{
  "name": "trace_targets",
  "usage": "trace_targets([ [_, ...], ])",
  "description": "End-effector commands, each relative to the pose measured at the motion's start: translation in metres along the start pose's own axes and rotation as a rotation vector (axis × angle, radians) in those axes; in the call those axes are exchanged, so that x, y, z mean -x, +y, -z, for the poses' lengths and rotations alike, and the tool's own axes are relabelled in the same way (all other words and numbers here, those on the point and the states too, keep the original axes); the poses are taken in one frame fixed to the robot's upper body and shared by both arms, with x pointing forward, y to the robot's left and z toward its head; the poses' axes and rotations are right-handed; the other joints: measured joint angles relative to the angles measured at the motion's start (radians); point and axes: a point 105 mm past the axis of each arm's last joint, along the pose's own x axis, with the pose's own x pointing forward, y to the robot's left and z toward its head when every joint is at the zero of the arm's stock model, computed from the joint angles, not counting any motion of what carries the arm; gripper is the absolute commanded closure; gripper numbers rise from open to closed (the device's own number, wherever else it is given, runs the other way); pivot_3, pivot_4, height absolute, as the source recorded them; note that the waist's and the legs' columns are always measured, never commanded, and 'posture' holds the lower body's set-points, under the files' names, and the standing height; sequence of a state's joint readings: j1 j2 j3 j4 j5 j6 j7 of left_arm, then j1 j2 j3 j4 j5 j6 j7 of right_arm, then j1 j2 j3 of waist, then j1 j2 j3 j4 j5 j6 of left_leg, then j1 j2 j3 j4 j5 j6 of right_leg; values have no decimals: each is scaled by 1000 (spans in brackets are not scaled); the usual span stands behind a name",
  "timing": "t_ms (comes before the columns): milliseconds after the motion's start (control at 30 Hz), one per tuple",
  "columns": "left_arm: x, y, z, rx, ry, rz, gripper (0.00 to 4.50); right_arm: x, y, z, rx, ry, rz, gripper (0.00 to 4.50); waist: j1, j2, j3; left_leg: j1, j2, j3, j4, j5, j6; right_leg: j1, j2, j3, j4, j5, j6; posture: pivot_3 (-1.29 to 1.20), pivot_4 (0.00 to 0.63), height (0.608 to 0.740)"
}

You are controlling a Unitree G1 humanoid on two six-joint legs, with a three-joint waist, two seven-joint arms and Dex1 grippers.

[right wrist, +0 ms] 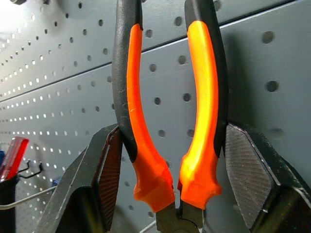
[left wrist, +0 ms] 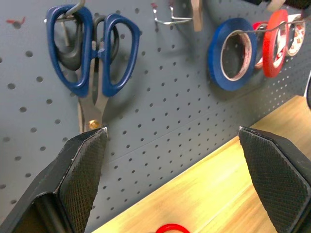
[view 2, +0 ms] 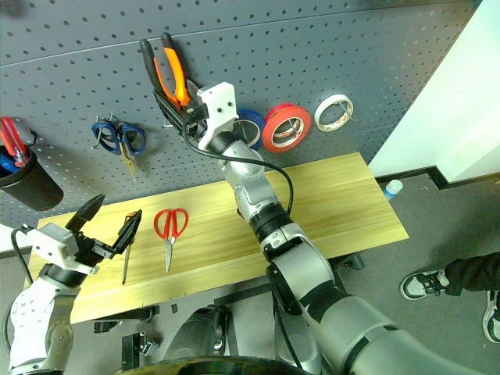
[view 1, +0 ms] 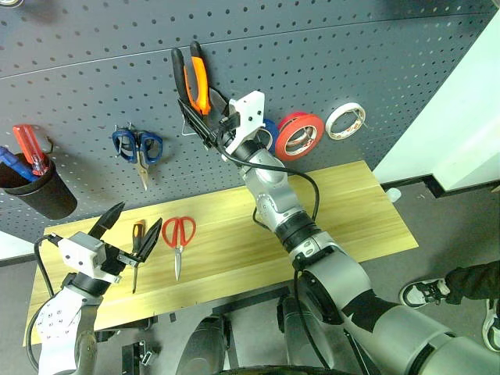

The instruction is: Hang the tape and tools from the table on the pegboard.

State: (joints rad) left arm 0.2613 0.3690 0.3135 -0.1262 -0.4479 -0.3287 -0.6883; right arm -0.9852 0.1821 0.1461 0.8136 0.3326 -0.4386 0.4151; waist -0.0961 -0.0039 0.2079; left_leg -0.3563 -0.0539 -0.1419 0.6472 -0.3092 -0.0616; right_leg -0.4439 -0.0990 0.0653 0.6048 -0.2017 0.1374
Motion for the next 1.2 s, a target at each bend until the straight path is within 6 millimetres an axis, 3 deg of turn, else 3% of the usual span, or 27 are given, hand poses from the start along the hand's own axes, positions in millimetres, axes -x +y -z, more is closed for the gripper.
trace_targets([
  [33, 0, -6, -5, -15, -15, 32, 0, -37, 66, -38, -103, -194, -126, 1773, 0, 0, 0, 0, 0, 0, 0, 0, 0, 0, 0, 0, 0, 0, 0, 14, 221, 738],
  [267, 0, -8, -19, 54, -172, 9, 0, -41, 73, -55, -92, -257, -171, 1773, 1, 0, 0, 0, 0, 0, 0, 0, 0, 0, 0, 0, 0, 0, 0, 13, 216, 738],
  [500, 0, -3, -18, 30, -190, -12, 0, -43, 76, -57, -91, -266, -191, 1773, 1, 0, 0, 0, 0, 0, 0, 0, 0, 0, 0, 0, 0, 0, 0, 21, 212, 738],
  [1200, -3, 10, -23, -10, -293, -89, 0, -45, 76, -20, -51, -129, -194, 1773, 2, 0, 0, 0, 0, 0, -1, 0, 0, 0, 0, 0, -1, 0, 0, 34, 205, 738],
])
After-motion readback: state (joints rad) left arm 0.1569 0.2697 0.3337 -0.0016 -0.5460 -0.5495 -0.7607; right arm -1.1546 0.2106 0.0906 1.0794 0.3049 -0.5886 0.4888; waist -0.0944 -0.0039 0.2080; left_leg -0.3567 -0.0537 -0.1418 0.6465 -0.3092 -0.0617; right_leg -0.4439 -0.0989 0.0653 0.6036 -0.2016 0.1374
